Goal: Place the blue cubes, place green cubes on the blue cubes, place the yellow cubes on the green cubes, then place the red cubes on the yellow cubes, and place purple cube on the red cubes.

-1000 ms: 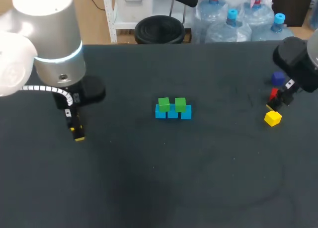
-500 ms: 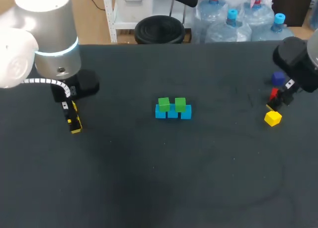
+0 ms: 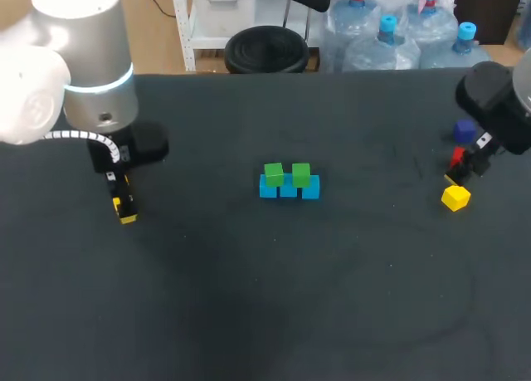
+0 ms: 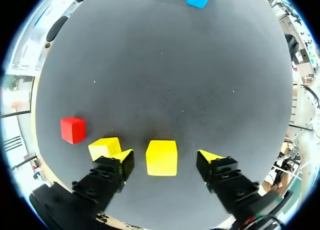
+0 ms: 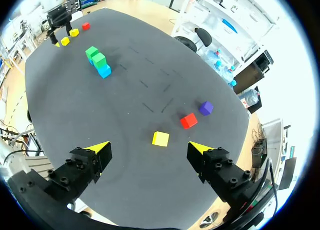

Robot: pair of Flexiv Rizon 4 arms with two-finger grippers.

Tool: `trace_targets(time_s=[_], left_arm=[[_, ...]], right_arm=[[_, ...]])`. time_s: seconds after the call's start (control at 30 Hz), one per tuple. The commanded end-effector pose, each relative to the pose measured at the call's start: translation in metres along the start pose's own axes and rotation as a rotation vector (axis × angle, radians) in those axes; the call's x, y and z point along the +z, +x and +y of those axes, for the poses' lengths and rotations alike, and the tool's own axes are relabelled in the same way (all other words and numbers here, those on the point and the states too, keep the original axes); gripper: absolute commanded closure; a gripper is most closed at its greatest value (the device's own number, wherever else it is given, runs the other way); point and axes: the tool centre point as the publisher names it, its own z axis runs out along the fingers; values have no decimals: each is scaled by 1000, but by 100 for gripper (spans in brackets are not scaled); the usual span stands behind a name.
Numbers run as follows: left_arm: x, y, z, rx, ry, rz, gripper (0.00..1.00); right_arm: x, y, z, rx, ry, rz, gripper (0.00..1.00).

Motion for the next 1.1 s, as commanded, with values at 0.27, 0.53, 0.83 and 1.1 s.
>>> trace_targets(time_s=[0.27, 0.53, 0.83, 1.1], left_arm=[[2, -1, 4, 1, 10, 5, 100], [-16, -3, -4, 45, -1, 24, 100], [-61, -13, -25, 170, -36, 16, 100], [-88, -28, -37, 221, -101, 6, 100]], right_arm=[[1, 1, 1, 2, 5, -3, 0], [1, 1, 1, 2, 5, -3, 0], [1, 1, 1, 2, 5, -3, 0], [1, 1, 1, 2, 5, -3, 0]])
